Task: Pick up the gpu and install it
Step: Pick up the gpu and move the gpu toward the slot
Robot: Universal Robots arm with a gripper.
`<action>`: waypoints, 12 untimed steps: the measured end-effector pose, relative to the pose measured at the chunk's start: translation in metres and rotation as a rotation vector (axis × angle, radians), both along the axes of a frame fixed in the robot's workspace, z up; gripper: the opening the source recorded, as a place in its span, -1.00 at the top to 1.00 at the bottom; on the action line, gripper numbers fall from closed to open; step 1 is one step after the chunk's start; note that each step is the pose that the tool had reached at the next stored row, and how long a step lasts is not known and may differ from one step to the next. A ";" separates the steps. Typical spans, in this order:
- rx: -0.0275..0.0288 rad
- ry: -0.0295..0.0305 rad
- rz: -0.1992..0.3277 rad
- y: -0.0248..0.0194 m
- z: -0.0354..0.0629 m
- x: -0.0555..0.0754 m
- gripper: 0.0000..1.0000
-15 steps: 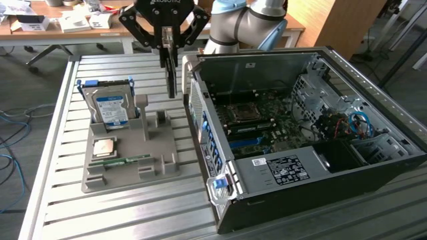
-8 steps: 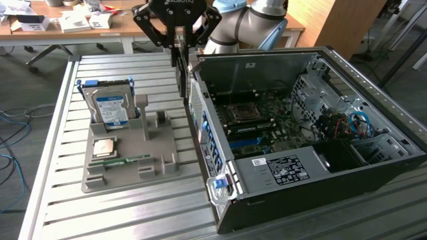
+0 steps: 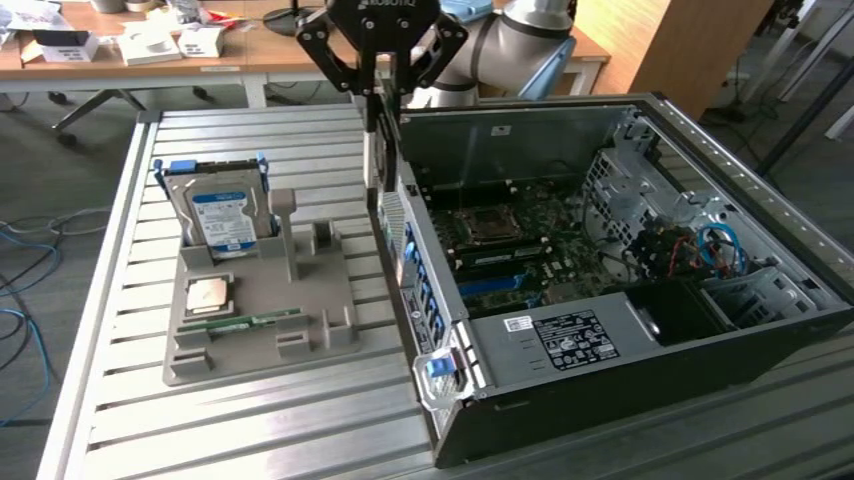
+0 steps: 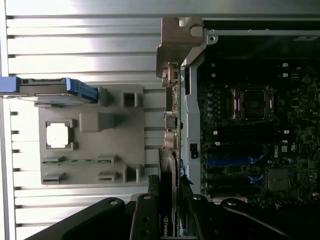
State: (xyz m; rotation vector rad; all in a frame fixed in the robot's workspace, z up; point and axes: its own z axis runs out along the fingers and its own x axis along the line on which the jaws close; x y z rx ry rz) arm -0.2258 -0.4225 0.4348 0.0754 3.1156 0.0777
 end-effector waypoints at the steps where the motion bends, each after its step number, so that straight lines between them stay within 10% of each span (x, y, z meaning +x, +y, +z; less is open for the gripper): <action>1: 0.0000 0.0001 0.000 0.0000 0.0000 0.003 0.47; 12: 0.0020 0.0000 0.000 0.0000 0.0000 0.039 0.47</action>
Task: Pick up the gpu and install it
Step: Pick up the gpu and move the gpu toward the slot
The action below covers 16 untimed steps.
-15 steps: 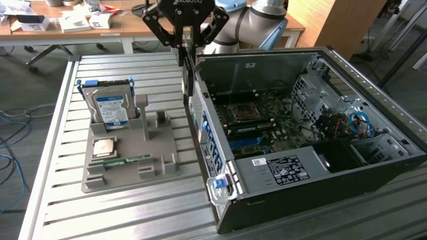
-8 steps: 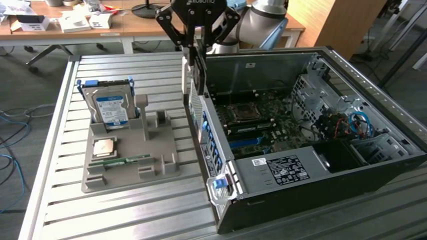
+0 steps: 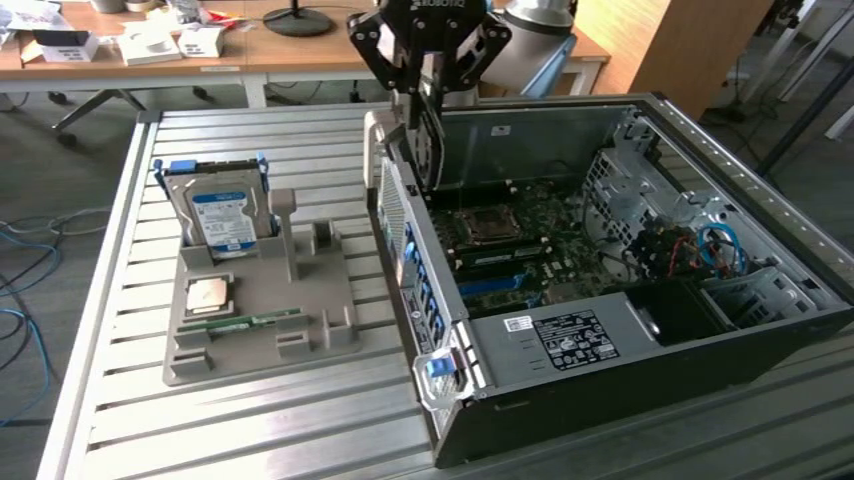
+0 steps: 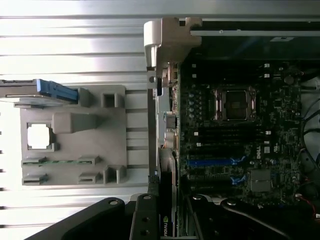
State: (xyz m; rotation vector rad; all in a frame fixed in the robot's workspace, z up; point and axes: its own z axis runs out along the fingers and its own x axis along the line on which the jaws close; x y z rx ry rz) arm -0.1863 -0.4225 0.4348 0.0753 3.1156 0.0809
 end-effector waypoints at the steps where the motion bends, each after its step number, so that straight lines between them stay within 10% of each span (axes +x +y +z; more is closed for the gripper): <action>1: 0.0002 0.0000 0.000 0.0000 0.0000 0.004 0.47; 16: 0.0025 0.0001 0.000 0.0000 0.0000 0.059 0.47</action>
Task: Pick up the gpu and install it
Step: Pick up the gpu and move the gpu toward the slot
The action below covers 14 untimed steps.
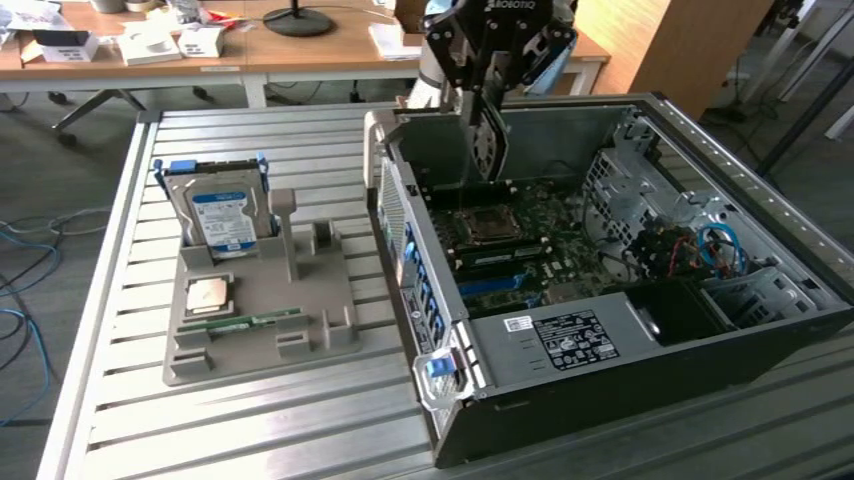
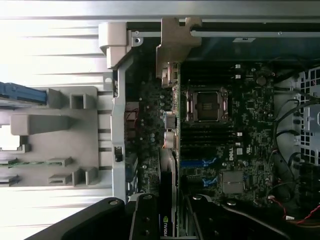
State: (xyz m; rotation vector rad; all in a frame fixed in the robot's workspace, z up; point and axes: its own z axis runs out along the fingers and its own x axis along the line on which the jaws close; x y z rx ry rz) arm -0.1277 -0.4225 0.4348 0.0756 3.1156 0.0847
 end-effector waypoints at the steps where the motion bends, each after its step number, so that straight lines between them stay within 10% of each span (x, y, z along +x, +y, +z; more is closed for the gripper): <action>1: 0.0002 0.0000 0.000 0.0000 0.0000 0.004 0.47; 14: 0.0021 0.0000 0.000 0.0000 0.0000 0.055 0.47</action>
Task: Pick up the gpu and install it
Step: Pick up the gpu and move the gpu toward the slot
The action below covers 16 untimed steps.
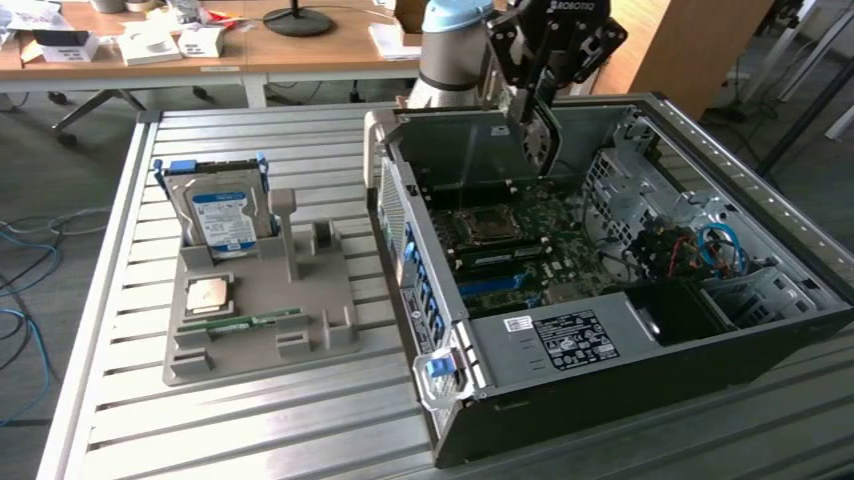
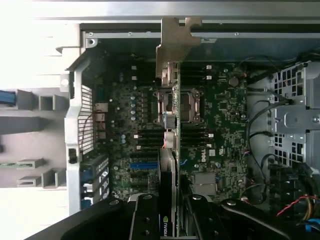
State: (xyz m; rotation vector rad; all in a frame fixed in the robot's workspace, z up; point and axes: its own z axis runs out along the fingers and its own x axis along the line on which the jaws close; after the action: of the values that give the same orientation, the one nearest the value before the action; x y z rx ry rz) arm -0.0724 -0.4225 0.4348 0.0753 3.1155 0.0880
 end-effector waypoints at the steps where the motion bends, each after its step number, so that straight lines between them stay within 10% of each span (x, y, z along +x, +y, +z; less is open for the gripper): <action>1: 0.0001 0.0000 0.000 0.0000 0.0000 0.004 0.47; 16: 0.0024 0.0001 0.006 0.0000 0.0000 0.047 0.47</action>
State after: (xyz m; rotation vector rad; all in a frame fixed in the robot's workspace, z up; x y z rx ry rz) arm -0.0256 -0.4225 0.4348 0.0657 3.1159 0.0919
